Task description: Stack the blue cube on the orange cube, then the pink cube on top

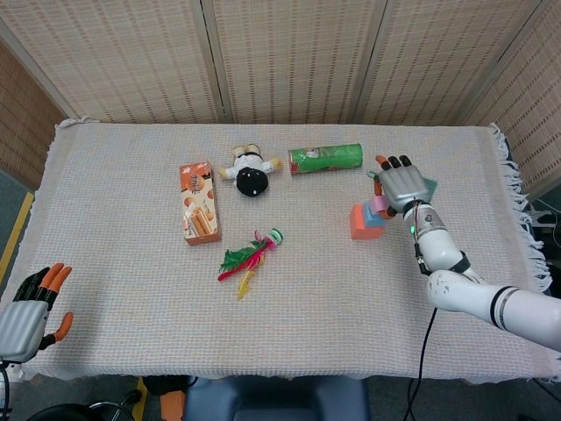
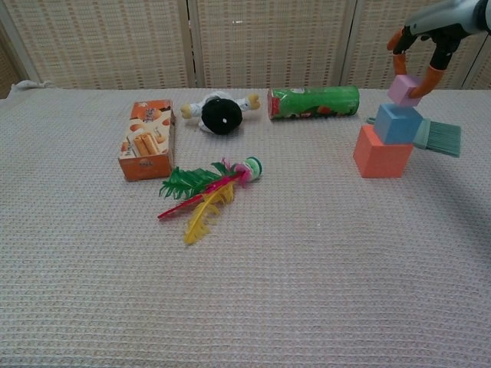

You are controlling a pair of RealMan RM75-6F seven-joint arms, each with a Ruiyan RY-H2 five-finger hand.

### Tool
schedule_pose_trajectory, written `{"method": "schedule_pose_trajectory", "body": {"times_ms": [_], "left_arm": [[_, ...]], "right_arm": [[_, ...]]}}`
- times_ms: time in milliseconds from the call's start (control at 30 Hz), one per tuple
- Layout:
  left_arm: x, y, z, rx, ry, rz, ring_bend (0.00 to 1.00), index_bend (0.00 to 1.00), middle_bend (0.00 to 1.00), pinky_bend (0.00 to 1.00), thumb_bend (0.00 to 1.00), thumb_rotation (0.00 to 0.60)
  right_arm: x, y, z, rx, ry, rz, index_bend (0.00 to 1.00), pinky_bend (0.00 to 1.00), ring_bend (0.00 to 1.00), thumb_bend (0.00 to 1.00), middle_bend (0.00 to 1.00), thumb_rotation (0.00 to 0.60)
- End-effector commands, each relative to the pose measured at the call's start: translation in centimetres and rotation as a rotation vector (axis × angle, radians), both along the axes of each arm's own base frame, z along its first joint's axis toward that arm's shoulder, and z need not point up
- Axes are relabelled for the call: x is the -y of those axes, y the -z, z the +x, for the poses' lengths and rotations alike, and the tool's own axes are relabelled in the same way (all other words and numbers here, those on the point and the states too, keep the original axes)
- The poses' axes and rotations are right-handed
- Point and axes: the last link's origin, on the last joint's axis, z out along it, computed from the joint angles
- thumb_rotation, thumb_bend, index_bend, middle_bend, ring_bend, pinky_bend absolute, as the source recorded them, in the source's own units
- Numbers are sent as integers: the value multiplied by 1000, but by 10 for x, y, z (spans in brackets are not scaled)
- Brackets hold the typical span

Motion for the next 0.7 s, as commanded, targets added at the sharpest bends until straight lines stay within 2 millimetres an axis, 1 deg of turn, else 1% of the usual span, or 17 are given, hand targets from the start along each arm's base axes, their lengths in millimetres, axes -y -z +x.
{"method": "schedule_pose_trajectory", "body": {"times_ms": [33, 300, 700], "left_arm": [[0, 0, 0, 0, 0, 0, 0, 0, 0, 95, 455, 600], [0, 0, 1, 3, 6, -5, 0, 0, 0, 96, 453, 600], [1, -1, 1, 3, 8, -3, 0, 0, 0, 96, 453, 600]], "right_arm": [[0, 0, 0, -3, 0, -2, 531, 0, 0, 141, 23, 600], [-2, 4, -4, -46, -2, 6, 531, 0, 0, 140, 23, 600], [-2, 8, -4, -57, 4, 7, 529, 0, 0, 141, 23, 600]]}}
